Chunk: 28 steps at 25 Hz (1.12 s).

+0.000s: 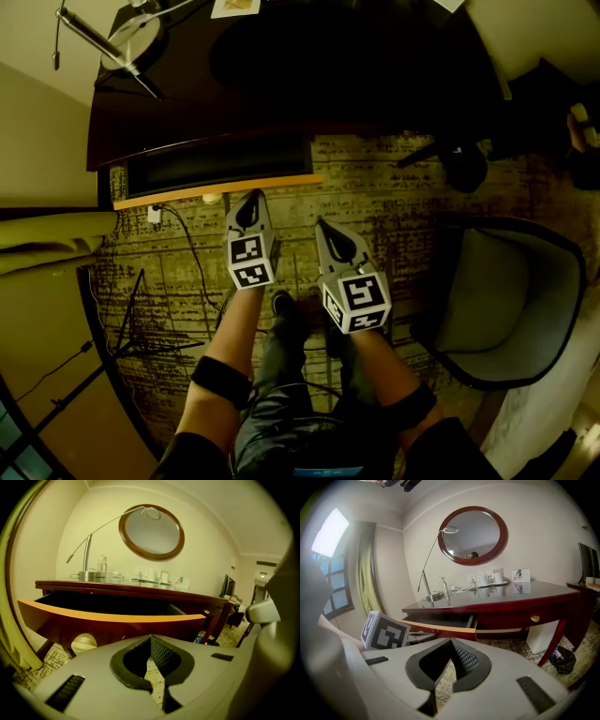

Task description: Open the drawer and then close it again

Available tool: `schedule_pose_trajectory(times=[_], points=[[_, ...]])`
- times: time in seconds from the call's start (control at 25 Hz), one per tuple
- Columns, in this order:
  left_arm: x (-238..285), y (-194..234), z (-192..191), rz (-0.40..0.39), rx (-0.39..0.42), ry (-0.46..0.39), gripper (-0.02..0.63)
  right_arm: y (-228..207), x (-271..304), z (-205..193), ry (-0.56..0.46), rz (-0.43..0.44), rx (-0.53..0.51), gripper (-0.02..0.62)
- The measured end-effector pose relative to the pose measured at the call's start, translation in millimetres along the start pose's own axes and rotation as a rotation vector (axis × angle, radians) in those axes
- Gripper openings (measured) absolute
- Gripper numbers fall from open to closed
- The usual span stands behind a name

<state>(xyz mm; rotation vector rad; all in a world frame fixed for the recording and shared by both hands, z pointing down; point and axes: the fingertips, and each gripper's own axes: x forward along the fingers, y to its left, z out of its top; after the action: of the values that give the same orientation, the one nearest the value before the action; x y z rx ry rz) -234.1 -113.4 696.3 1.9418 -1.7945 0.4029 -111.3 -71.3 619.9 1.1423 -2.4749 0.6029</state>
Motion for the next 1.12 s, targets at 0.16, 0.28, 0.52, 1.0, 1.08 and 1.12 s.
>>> schedule_pose_trajectory(times=[0.16, 0.28, 0.52, 1.0, 1.08, 1.12], points=[[18, 5, 14, 0.003, 0.016, -0.005, 0.005, -16, 8, 6, -0.015, -0.028, 0.013, 0.0], [28, 7, 21, 0.018, 0.011, -0.016, 0.005, -23, 16, 14, -0.014, -0.004, 0.02, 0.0], [47, 15, 35, 0.051, -0.006, -0.033, 0.005, -49, 20, 17, -0.008, 0.001, 0.007, 0.0], [92, 29, 61, 0.075, -0.001, -0.026, 0.005, -79, 17, 11, 0.014, -0.009, 0.04, 0.0], [94, 30, 62, 0.076, 0.007, -0.023, 0.006, -80, 16, 14, 0.012, -0.004, 0.044, 0.0], [94, 30, 61, 0.075, 0.012, -0.022, 0.005, -81, 15, 15, 0.01, -0.002, 0.044, 0.0]])
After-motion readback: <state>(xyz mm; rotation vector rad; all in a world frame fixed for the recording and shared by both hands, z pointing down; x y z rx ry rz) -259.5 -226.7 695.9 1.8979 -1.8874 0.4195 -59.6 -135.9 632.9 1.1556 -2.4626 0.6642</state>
